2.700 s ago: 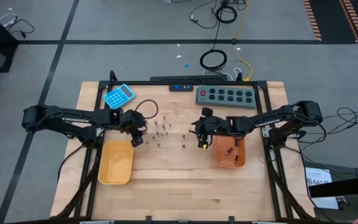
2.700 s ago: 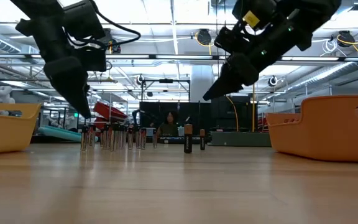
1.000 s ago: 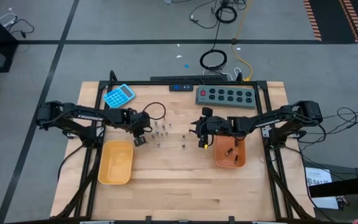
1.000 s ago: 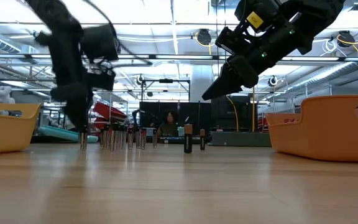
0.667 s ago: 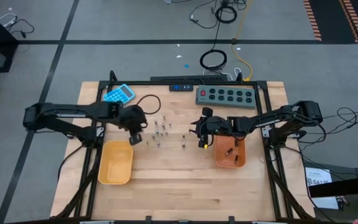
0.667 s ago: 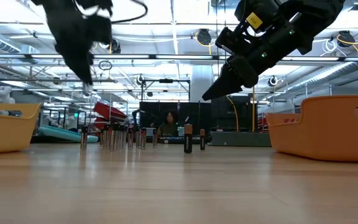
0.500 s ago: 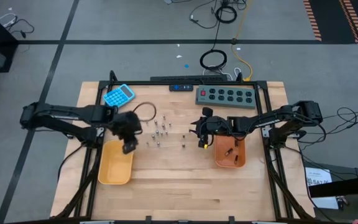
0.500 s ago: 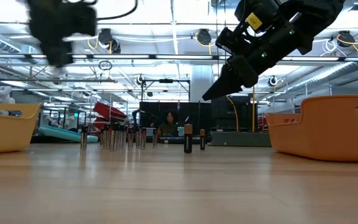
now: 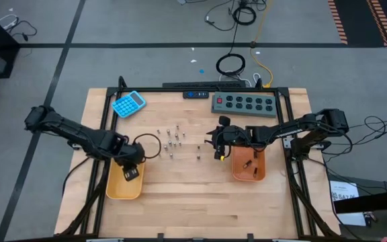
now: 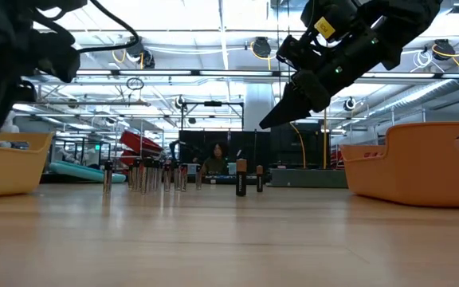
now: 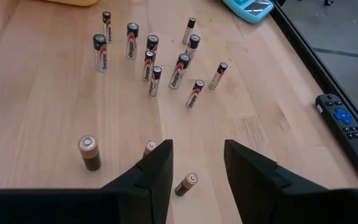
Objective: Sort batteries
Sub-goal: Adjust the yellow bin, then put the silver battery into the yellow bin
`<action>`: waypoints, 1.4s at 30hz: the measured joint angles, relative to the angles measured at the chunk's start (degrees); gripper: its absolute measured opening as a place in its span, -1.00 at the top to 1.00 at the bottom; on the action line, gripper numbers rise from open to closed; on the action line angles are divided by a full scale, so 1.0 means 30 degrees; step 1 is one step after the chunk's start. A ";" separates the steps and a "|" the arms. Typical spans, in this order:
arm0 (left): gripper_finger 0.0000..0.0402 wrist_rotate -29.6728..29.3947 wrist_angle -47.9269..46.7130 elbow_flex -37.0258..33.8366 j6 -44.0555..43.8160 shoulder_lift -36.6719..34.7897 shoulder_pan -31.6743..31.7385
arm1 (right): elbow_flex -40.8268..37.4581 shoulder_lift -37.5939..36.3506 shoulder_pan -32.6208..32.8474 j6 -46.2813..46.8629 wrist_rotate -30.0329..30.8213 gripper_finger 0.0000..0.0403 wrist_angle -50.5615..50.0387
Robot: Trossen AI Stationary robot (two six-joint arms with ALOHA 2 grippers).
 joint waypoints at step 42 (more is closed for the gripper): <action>0.26 -0.5187 -0.1032 0.2285 0.5254 0.3891 0.4408 | 0.0000 0.0007 0.0016 -0.0035 -0.0015 0.33 -0.0423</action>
